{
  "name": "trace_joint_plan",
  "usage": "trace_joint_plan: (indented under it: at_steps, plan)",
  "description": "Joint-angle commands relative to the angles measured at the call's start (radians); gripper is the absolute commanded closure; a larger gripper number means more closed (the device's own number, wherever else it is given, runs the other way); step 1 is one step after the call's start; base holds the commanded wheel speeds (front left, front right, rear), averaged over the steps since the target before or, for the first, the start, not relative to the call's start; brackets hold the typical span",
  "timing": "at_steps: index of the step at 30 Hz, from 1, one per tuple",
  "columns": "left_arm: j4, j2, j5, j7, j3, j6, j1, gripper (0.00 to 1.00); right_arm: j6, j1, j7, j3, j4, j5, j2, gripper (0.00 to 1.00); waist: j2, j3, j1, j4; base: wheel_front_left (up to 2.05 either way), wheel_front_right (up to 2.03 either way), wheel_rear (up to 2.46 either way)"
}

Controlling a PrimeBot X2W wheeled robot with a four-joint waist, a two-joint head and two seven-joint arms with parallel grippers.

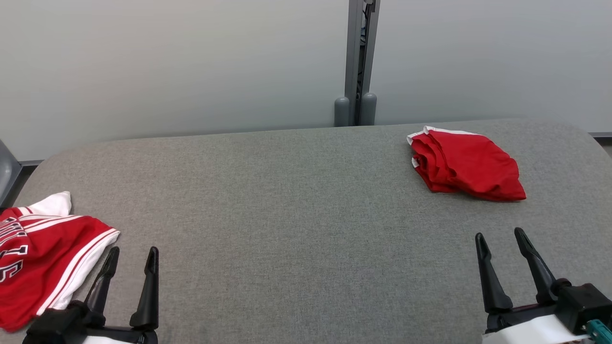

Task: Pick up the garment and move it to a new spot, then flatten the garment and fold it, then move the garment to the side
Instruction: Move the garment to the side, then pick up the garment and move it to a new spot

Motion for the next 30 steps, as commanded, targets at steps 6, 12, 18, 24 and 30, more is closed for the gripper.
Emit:
trace_joint_plan:
  at_steps: [6, 12, 18, 24, 30]
  plan:
    - [0.022, -0.038, 0.059, -0.004, 0.023, -0.033, 0.011, 0.00, 0.000, 0.003, -0.010, -0.029, -0.003, 0.011, -0.001, 0.00, 0.0000, -0.002, 0.0000, 0.006, 0.00, 0.00, 0.00]
    - [0.041, -0.055, 0.086, -0.004, 0.035, -0.051, 0.009, 0.00, 0.000, -0.005, -0.011, -0.041, 0.010, 0.007, -0.001, 0.00, 0.0000, -0.002, 0.0000, 0.010, 0.00, 0.00, 0.00]
    - [0.058, -0.069, 0.099, -0.004, 0.046, -0.067, 0.005, 0.00, 0.000, -0.010, -0.012, -0.037, 0.020, 0.017, -0.001, 0.00, 0.0000, -0.001, 0.0000, 0.011, 0.00, 0.00, 0.00]
    - [0.064, -0.077, 0.106, -0.004, 0.054, -0.076, 0.005, 0.00, 0.000, -0.010, -0.012, -0.033, 0.023, 0.017, -0.001, 0.00, 0.0000, -0.001, 0.0000, 0.011, 0.00, 0.00, 0.00]
    - [0.070, -0.081, 0.113, -0.004, 0.058, -0.085, 0.001, 0.00, 0.000, -0.010, -0.013, -0.027, 0.024, 0.022, 0.000, 0.00, 0.0000, -0.002, 0.0000, 0.017, 0.00, 0.00, 0.00]
